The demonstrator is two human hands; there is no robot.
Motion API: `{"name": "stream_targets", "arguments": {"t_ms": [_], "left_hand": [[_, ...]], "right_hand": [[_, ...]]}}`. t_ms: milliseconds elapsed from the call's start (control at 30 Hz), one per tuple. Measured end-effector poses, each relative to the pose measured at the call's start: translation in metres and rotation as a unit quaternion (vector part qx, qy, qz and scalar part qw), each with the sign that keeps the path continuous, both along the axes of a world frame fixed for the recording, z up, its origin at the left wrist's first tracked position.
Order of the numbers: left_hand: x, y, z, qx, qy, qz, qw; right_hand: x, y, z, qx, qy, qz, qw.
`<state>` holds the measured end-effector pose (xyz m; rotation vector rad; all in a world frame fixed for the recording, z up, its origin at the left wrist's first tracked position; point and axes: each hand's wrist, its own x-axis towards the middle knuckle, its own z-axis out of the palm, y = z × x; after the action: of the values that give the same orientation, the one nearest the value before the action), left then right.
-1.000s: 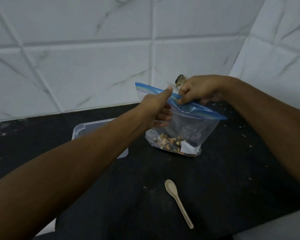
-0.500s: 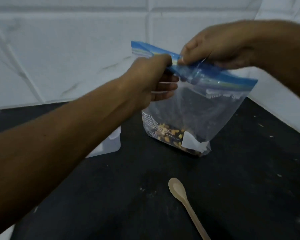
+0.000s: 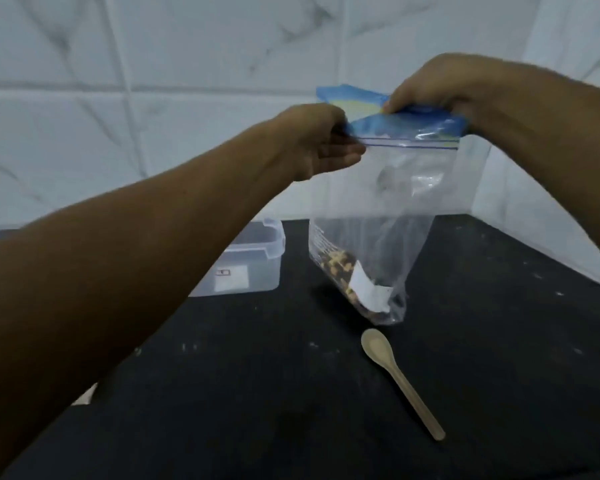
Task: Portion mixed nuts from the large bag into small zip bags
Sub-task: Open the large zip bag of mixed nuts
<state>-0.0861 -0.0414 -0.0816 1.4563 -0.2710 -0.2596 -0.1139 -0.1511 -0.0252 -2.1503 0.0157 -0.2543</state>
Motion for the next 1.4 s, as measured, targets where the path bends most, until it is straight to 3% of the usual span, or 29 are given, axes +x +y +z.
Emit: {"name": "stream_targets", "arguments": {"t_ms": [100,233,500,733,967,1167,1267,1400], "left_hand": [[-0.013,0.016,0.033,0.009,-0.041,0.013,0.999],[-0.033,0.035,0.052,0.039,-0.074,0.038,0.996],[-0.047,0.065,0.004,0.113,-0.010,0.067,0.991],[-0.060,0.090,-0.023,0.055,0.034,0.060,0.996],[-0.060,0.133,-0.043,-0.071,0.117,0.077,0.988],[-0.061,0.131,-0.043,-0.043,0.121,0.036,0.991],[-0.061,0.124,-0.038,-0.021,0.116,0.010,0.993],[-0.058,0.124,-0.034,0.031,0.115,0.008,0.993]], "right_hand": [[-0.046,-0.007,0.004,0.053,-0.012,-0.093,0.994],[-0.052,-0.002,0.027,0.108,-0.016,-0.082,0.991],[-0.076,0.017,-0.024,0.096,0.044,-0.066,0.992],[-0.087,0.021,-0.045,0.122,0.057,-0.071,0.988],[-0.095,-0.014,-0.059,0.180,0.114,-0.100,0.972],[-0.093,-0.013,-0.055,0.029,0.145,-0.055,0.987],[-0.083,0.002,-0.048,0.002,0.098,-0.034,0.995],[-0.068,0.010,-0.051,0.020,0.048,-0.088,0.995]]}}
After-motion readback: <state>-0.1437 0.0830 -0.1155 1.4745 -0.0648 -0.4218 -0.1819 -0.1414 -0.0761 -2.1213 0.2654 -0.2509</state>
